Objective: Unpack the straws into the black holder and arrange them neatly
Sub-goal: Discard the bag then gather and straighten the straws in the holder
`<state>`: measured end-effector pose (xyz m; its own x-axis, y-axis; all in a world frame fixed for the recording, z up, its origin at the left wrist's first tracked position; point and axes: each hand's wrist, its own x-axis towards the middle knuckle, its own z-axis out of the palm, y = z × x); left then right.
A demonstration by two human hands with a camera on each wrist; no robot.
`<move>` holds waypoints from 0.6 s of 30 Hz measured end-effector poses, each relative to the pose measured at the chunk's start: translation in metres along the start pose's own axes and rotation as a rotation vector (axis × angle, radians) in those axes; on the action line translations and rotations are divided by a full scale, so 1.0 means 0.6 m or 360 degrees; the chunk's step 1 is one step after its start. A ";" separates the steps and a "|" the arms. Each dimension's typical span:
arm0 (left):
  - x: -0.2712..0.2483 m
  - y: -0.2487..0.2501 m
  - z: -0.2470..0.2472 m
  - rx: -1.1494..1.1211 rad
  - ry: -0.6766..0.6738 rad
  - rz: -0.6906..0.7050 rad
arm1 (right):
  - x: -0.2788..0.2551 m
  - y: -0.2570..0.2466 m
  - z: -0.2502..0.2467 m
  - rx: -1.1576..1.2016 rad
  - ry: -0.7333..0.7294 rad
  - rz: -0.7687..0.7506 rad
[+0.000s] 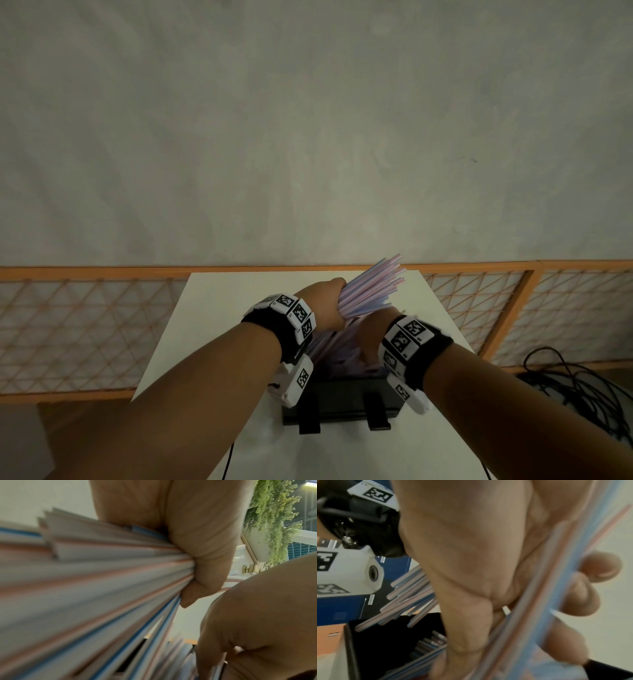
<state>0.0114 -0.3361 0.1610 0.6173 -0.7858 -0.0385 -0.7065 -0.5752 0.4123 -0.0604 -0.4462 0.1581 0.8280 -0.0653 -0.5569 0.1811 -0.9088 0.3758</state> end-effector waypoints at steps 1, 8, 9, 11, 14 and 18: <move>-0.001 0.000 -0.001 0.0005 -0.0008 -0.0005 | -0.003 0.001 0.000 -0.0032 0.0004 0.0035; -0.002 0.003 0.002 0.0013 -0.0030 -0.0039 | 0.020 -0.014 0.049 0.0272 0.0016 -0.0031; -0.003 0.005 0.004 0.0018 -0.0036 -0.0035 | 0.027 -0.016 0.055 0.0272 -0.0033 -0.0056; -0.005 0.008 0.005 0.0022 -0.0052 -0.0031 | 0.060 -0.017 0.087 0.0269 -0.0111 0.0040; -0.007 0.009 0.005 0.0013 -0.0074 -0.0029 | 0.081 -0.018 0.111 0.0462 -0.0043 0.0214; -0.010 0.007 0.005 -0.0004 -0.0074 -0.0041 | 0.063 -0.026 0.087 0.0645 -0.0132 0.0178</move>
<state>0.0037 -0.3346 0.1605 0.6183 -0.7806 -0.0914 -0.6897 -0.5947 0.4130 -0.0598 -0.4557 0.0927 0.7821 -0.1906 -0.5933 -0.1442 -0.9816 0.1252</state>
